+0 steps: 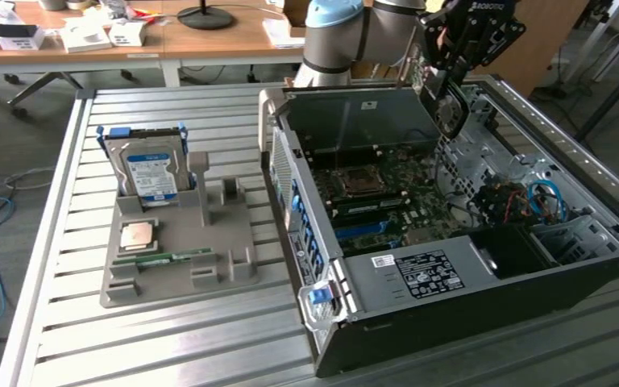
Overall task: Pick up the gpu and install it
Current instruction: 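Pick up the gpu and move the gpu toward the slot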
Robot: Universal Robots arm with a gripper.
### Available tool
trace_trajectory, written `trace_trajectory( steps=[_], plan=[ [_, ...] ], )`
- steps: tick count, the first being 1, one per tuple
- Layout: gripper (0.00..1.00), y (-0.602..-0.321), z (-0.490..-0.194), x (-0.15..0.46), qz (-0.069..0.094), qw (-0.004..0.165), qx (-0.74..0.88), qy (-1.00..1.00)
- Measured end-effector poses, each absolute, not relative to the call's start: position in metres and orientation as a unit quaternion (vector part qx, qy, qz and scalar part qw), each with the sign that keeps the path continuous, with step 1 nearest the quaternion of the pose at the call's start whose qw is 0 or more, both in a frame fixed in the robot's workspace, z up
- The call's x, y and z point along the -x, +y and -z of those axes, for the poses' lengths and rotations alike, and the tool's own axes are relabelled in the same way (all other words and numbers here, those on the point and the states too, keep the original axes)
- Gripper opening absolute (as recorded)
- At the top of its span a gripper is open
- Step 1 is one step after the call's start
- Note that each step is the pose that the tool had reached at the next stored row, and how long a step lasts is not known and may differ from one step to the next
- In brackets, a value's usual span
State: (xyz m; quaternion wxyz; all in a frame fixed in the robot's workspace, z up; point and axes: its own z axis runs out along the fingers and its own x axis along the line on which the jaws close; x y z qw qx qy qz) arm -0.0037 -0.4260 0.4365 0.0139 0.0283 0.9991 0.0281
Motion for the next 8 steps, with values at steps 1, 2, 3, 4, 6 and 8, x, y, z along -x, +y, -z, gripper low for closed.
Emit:
trace_trajectory(
  steps=[1,2,3,4,6,8],
  plan=[
    [0.26,-0.426,-0.4365,0.0037,-0.028,0.014,-0.028,0.999],
    [0.26,-0.426,-0.4365,0.0037,-0.028,0.014,-0.028,0.999],
    [0.26,-0.426,-0.4365,0.0037,-0.028,0.014,-0.028,0.999],
    [0.26,-0.426,-0.4365,0.0037,-0.028,0.014,-0.028,0.999],
    [0.26,-0.426,-0.4365,0.0037,-0.028,0.014,-0.028,0.999],
    [0.26,-0.4259,-0.436,0.0036,-0.028,0.014,-0.028,0.999]
  ],
)
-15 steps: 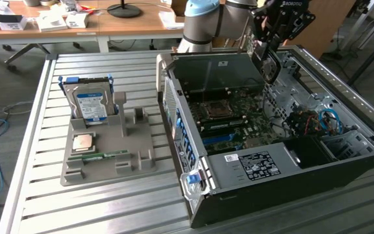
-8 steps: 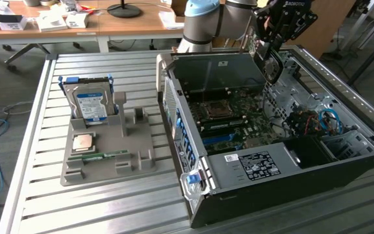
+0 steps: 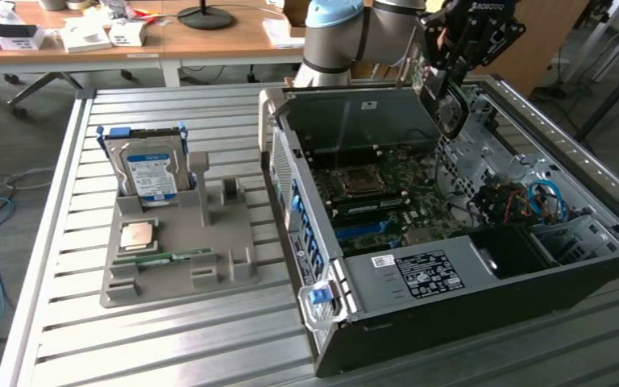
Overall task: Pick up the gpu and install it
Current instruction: 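Pick up the gpu and move the gpu toward the slot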
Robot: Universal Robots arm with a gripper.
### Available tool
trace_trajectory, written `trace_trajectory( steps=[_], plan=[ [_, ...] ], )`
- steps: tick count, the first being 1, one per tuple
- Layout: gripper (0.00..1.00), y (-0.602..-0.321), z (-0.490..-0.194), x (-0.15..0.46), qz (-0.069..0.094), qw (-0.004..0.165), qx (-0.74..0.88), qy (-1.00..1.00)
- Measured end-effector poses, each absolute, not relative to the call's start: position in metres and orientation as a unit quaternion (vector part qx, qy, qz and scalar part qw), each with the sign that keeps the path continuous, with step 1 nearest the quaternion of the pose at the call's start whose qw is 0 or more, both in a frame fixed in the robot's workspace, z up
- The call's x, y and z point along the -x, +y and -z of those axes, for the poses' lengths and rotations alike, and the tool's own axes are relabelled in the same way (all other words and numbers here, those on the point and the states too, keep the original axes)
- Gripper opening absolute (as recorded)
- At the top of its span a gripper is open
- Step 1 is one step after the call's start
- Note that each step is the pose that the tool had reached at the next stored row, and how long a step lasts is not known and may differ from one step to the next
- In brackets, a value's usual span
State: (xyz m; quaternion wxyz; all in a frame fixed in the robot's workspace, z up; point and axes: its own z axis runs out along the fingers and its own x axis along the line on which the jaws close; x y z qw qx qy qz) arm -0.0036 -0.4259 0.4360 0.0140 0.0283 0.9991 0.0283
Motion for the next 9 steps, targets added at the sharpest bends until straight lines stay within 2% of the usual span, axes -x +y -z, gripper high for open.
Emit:
trace_trajectory(
  steps=[9],
  plan=[
    [0.26,-0.426,-0.4289,0.0037,-0.028,0.014,-0.028,0.999]
  ],
)
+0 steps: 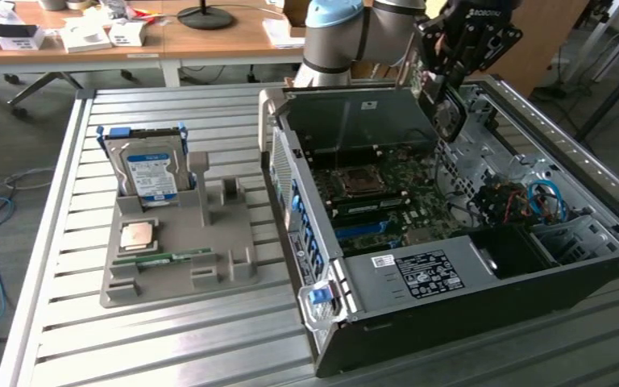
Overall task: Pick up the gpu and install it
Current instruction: 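Pick up the gpu and move the gpu toward the slot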
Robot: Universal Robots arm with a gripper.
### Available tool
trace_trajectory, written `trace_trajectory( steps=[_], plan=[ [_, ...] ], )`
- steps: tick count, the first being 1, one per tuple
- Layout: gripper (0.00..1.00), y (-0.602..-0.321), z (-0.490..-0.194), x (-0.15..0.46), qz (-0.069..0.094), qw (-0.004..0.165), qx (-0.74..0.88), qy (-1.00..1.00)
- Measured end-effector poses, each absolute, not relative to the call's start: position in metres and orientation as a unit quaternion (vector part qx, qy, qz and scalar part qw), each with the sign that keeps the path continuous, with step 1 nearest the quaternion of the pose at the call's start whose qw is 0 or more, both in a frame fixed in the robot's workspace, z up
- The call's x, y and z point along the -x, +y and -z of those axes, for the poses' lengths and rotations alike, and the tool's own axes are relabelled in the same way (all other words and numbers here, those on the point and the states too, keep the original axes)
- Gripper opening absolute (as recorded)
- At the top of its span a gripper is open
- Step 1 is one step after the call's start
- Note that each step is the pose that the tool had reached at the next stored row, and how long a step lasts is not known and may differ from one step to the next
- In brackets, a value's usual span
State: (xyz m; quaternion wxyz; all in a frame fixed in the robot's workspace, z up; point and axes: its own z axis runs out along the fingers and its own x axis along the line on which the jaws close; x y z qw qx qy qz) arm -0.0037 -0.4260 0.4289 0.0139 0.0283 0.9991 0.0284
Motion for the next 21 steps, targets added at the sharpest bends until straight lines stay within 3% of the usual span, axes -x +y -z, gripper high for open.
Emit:
trace_trajectory(
  steps=[21],
  plan=[
    [0.26,-0.426,-0.42,-0.007,-0.028,0.013,-0.022,0.999]
  ],
)
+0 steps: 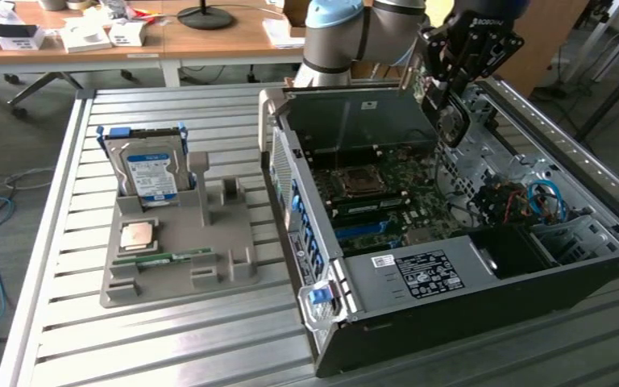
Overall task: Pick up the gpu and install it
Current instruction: 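Pick up the gpu and move the gpu toward the slot, then insert the gpu into the slot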
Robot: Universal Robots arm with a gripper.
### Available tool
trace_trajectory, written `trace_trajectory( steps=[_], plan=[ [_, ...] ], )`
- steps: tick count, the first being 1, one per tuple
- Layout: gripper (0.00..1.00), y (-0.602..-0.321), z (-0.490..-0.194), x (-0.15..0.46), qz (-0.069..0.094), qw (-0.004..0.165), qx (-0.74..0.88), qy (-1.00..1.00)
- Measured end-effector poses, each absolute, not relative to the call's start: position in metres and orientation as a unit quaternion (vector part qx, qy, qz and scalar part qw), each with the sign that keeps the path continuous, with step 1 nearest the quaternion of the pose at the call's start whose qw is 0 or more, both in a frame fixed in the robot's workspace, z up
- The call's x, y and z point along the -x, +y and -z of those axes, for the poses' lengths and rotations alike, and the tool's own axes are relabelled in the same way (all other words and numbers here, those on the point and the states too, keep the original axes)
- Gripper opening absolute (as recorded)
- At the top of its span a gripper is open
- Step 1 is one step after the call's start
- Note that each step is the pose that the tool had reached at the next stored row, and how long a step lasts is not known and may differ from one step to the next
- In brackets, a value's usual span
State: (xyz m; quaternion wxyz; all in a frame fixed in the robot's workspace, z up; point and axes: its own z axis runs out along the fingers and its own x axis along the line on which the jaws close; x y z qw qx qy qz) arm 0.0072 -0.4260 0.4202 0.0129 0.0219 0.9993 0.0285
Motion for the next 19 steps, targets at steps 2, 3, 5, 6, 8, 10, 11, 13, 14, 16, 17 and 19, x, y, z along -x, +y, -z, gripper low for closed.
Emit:
trace_trajectory(
  steps=[2,3,5,6,8,10,11,13,14,16,17,19],
  plan=[
    [0.26,-0.426,-0.4199,-0.0101,-0.029,0.013,-0.021,0.999],
    [0.26,-0.4259,-0.4198,-0.0113,-0.029,0.013,-0.021,0.999],
    [0.26,-0.426,-0.4195,-0.0135,-0.029,0.013,-0.02,0.999],
    [0.26,-0.4259,-0.4185,-0.014,-0.029,0.013,-0.02,0.999],
    [0.26,-0.426,-0.4157,-0.0142,-0.029,0.013,-0.019,0.999],
    [0.26,-0.4259,-0.4128,-0.0143,-0.029,0.013,-0.018,0.999],
    [0.26,-0.4259,-0.4118,-0.0144,-0.029,0.013,-0.017,0.999],
    [0.26,-0.4259,-0.4113,-0.0144,-0.028,0.012,-0.017,0.999],
    [0.26,-0.426,-0.4112,-0.0144,-0.029,0.012,-0.017,0.999],
    [0.26,-0.426,-0.4112,-0.0144,-0.029,0.012,-0.017,0.999],
    [0.26,-0.426,-0.4112,-0.0144,-0.029,0.012,-0.017,0.999],
    [0.26,-0.426,-0.4112,-0.0144,-0.029,0.013,-0.017,0.999]
  ],
)
